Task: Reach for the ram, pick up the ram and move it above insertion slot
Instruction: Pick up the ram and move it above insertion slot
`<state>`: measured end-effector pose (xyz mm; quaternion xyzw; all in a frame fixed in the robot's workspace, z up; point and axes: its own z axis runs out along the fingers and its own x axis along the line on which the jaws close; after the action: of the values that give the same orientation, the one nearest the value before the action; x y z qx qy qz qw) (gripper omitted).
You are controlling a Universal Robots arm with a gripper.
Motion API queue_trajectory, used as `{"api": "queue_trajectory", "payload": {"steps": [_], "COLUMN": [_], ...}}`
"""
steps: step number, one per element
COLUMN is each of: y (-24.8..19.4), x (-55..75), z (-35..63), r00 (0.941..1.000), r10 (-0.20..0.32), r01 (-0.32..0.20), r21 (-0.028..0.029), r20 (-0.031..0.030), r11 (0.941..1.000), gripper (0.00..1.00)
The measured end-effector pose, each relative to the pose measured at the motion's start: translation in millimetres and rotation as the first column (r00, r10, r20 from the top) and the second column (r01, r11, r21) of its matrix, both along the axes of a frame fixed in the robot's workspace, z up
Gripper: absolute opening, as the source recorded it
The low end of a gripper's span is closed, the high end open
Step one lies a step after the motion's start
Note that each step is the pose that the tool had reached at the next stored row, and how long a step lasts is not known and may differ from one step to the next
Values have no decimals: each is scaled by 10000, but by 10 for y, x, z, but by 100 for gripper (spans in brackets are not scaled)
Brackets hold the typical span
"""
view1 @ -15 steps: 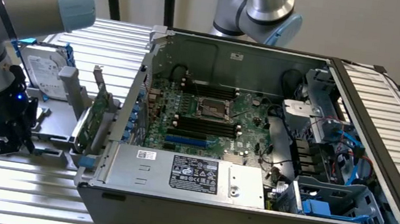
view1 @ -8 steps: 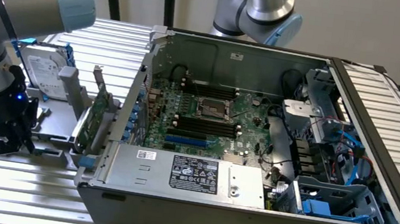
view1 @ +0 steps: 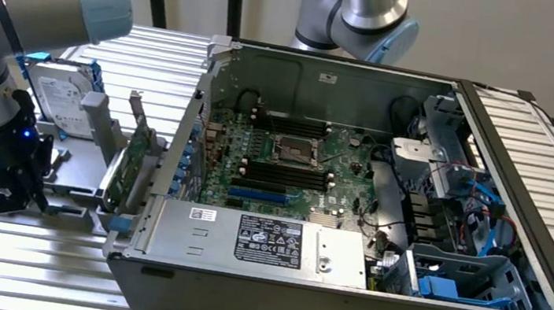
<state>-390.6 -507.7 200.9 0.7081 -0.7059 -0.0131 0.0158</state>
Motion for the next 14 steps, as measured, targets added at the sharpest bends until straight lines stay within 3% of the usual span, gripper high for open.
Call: {"api": "queue_trajectory", "payload": {"steps": [14], "y": [0], "x": [14], "z": [118], "r00": [10000], "r10": [0], "r01": [0], "r21": [0], "r20": [-23], "r11": [10000], "gripper": [13]}}
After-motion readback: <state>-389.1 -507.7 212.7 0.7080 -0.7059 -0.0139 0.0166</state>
